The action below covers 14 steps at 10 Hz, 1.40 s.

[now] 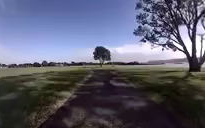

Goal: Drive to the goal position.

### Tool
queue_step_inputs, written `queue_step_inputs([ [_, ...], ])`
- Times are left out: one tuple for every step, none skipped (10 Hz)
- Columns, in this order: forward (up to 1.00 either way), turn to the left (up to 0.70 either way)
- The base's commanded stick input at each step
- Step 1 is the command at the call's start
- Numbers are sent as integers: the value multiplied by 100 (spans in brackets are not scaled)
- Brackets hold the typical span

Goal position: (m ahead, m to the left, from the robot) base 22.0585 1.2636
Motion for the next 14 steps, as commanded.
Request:
queue_step_inputs([
  [45, 0],
  [45, 0],
  [45, 0],
  [45, 0],
  [45, 0],
  [45, 0],
  [45, 0],
  [45, 0],
  [45, 0],
  [45, 0],
  [45, 0],
  [45, 0],
  [45, 0],
  [45, 0],
])
